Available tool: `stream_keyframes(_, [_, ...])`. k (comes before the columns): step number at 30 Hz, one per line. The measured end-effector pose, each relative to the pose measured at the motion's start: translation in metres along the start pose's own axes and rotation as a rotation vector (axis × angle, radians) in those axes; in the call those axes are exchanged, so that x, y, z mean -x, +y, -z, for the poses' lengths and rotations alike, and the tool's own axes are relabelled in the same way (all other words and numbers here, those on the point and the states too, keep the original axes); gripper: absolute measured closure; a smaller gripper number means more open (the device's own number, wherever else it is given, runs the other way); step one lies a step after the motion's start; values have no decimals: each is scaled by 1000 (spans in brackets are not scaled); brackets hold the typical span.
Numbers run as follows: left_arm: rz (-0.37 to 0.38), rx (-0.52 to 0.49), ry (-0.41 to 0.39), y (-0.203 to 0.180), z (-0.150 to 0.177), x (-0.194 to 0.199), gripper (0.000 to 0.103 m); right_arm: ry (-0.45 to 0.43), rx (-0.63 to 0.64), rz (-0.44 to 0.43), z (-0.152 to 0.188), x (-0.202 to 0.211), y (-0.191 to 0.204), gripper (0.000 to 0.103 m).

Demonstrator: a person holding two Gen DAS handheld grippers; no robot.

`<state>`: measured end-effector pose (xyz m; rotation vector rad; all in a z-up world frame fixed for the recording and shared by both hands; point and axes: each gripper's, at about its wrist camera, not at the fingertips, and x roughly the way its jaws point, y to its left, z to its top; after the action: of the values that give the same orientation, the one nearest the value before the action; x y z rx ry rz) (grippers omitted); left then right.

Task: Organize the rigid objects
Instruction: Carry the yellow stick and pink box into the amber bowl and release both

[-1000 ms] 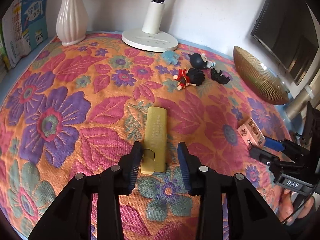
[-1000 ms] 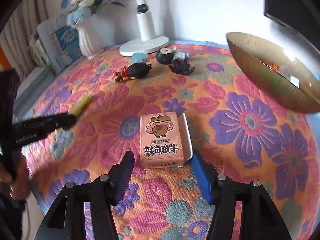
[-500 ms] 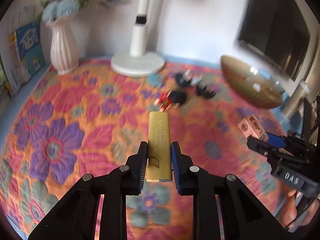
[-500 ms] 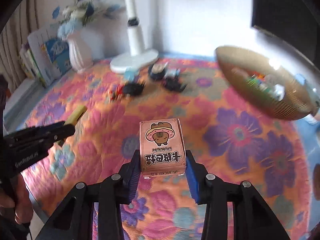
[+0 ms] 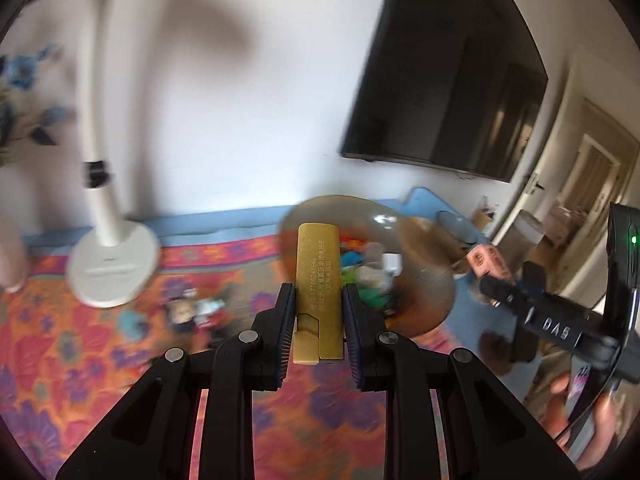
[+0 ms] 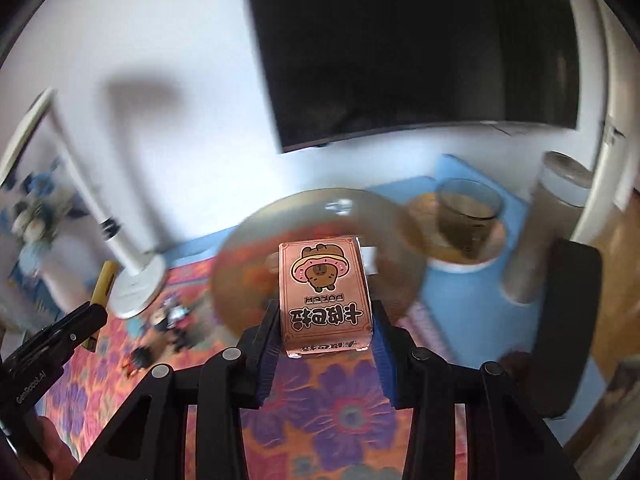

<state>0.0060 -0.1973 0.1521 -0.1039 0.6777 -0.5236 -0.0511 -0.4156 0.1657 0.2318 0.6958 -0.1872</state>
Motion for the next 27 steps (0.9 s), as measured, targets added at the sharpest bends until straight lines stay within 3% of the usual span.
stream_keyframes(6, [41,-2,76,-25,-8,-48,83,12,1,65,-9,-13,-6,62])
stream_keyframes(11, [63,-14,92,-38,-16,-68,80,3,-4,69,-19,-34,-8,62])
stream_keyframes(12, [67,-16,83,-38,-19,-70,64,-1,-2,76,-22,-39,-9,60])
stream_keyframes(13, [57,-15,75,-36,-21,-69,47,15,-6,95,-25,-46,-13,49])
stream_keyframes(15, [17,-7,46,-31,-21,-64,34,28,-40,113,-25,-52,-22,44])
stream_keyframes(21, [12,67,43,11,-9,-31,34,54,-99,59,-7,-46,-33,44])
stream_keyframes(27, [-108,106,-6,65,21,24,33,55,-49,-106,14,-28,15,43])
